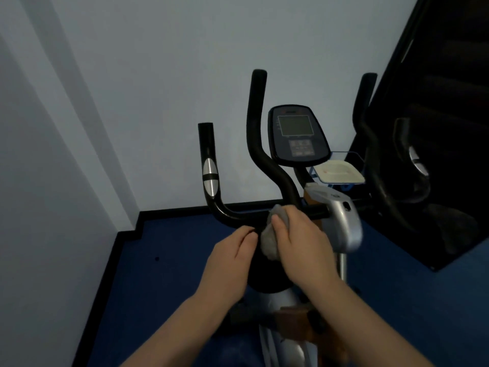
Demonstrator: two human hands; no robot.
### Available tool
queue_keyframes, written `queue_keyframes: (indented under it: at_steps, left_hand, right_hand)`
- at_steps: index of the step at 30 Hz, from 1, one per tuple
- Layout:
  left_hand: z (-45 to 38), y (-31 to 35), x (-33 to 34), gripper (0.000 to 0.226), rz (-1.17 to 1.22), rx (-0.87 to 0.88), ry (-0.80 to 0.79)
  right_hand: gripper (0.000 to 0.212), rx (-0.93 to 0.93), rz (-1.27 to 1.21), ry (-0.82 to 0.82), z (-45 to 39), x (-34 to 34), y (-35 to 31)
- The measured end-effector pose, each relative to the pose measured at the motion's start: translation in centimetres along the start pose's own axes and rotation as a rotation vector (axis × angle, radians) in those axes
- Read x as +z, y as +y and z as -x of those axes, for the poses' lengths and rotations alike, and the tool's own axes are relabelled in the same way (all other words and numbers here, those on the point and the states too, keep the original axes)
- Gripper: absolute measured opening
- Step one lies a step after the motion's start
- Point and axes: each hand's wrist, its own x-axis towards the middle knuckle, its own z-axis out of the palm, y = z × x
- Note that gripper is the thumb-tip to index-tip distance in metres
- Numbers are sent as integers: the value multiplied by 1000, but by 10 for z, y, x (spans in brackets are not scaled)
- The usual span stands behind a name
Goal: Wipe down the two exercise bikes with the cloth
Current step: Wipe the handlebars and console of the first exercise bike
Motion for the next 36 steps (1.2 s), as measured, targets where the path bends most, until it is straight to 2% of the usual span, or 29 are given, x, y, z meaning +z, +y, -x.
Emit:
queue_keyframes:
  at_steps: [3, 5, 8, 10, 12, 15, 17, 20, 21, 24, 26, 30, 32, 34, 36]
  left_hand:
    - [0, -1, 0, 30, 56, -6, -28]
    - [-1, -4, 1, 31, 64, 4, -20]
    - [-3, -5, 4, 32, 91, 12, 5]
    - [-3, -6, 6, 30, 123, 15, 14]
    - [-3, -7, 5, 28, 139, 16, 21]
    - [-3, -6, 4, 29, 130, -5, 17]
    - [-3, -5, 3, 29, 107, -21, 1]
    - [-3, -3, -2, 29, 74, -18, -33]
    - [-3, -3, -3, 30, 66, -9, -33]
    - [-1, -2, -3, 33, 43, 12, -30]
    - [-1, -1, -4, 34, 32, 22, -17]
    - [-2, -1, -5, 34, 9, 41, -36]
    - [-2, -1, -6, 33, 10, 42, -50]
    - [-2, -1, -6, 32, 16, 39, -51]
    - [-2, -1, -5, 31, 22, 29, -53]
  right_hand:
    - [12, 58, -207, 133, 29, 7, 1]
    - [19, 95, -261, 108, 47, 6, 4]
    - [14, 69, -115, 46, 33, -2, 5]
    - [19, 78, -36, 20, 18, -5, 2]
    - [17, 104, -73, 62, 20, -1, 0]
    - [8, 142, -255, 124, 48, 4, 0]
    - [13, 173, -313, 70, 60, 1, 4]
    - [4, 171, -307, -8, 55, -13, 14]
    - [8, 175, -336, 20, 48, -18, 16]
    - [12, 207, -425, 264, 21, -30, 18]
    - [10, 185, -377, 327, 0, -28, 17]
    - [21, 282, -336, 131, -12, -4, 37]
    - [16, 293, -395, 53, -2, -3, 48]
    - [10, 296, -367, -57, 4, -15, 54]
    - [11, 307, -330, -99, 8, -28, 57]
